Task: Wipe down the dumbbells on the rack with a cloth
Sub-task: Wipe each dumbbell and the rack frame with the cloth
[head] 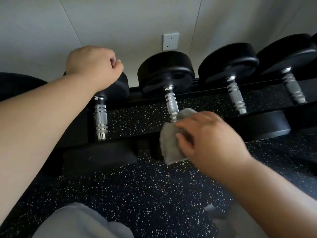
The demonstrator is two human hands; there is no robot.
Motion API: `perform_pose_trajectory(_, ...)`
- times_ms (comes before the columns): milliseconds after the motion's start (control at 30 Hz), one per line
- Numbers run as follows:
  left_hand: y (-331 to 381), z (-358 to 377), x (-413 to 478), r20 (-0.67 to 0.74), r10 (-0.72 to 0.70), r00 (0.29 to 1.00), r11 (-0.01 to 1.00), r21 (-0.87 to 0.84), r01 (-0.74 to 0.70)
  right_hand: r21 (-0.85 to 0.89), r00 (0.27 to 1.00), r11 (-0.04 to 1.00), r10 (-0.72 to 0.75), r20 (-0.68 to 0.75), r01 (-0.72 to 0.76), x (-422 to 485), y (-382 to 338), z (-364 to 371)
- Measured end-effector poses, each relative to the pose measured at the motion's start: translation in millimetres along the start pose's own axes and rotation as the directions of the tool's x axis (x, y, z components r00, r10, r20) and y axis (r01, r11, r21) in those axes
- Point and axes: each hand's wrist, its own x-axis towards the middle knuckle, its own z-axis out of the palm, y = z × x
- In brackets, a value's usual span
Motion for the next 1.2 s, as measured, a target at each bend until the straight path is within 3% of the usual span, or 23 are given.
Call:
perform_pose_trajectory(67,0,-1,0,0.008,0.004,1.0,1.0,-0.015,-0.003,0.086,0.998,0.995,0.051,-0.036,-0.048,0,13,-1)
perform_pose_trajectory(167,0,-4,0,0.024,-0.002,1.0,0.999,-0.044,0.003,-0.032,1.0,0.999,0.018,-0.015,-0.019,4,-3,12)
perform_pose_trajectory(267,2,-7,0,0.051,-0.01,0.999,0.999,-0.043,0.012,-0.137,0.997,0.988,-0.075,-0.002,0.074,12,-24,26)
perform_pose_trajectory(367,3,-7,-2,0.056,-0.016,0.998,0.999,-0.029,0.018,-0.137,0.979,0.97,-0.204,-0.015,0.2,9,-21,26)
perform_pose_trajectory(433,1,-6,-2,0.064,-0.025,0.998,0.999,-0.019,0.026,-0.125,0.992,0.984,-0.124,0.013,0.124,4,-4,14)
perform_pose_trajectory(567,0,-6,0,0.097,-0.041,0.994,0.999,-0.008,0.042,0.088,0.953,0.958,0.259,0.158,-0.275,-6,43,-2)
perform_pose_trajectory(667,2,-5,2,0.102,-0.046,0.994,0.999,-0.005,0.047,0.195,0.945,0.926,0.301,0.13,-0.322,-10,40,15)
perform_pose_trajectory(733,3,-5,3,0.098,-0.044,0.994,0.999,0.004,0.044,0.161,0.965,0.953,0.261,-0.011,-0.256,-13,25,24)
perform_pose_trajectory(800,2,-5,3,0.099,-0.046,0.994,0.999,0.009,0.045,0.028,0.982,0.993,0.114,-0.15,-0.111,-15,6,27)
perform_pose_trajectory(867,4,-6,2,0.098,-0.053,0.994,0.999,0.01,0.052,-0.036,0.981,0.999,-0.033,-0.193,0.026,-18,-8,30)
perform_pose_trajectory(933,5,-7,2,0.1,-0.064,0.993,0.998,0.014,0.063,-0.039,0.983,0.998,-0.064,-0.172,0.058,-19,-9,28)
perform_pose_trajectory(1033,3,-7,1,0.113,-0.074,0.991,0.997,0.014,0.073,0.134,0.984,0.975,0.17,0.051,-0.176,-14,21,17)
perform_pose_trajectory(1100,1,-6,0,0.12,-0.07,0.99,0.998,0.006,0.07,0.366,0.927,0.854,0.309,0.214,-0.369,-13,40,11)
perform_pose_trajectory(1200,0,-6,1,0.13,-0.063,0.989,0.998,-0.004,0.064,0.452,0.868,0.742,0.402,0.292,-0.495,-14,45,12)
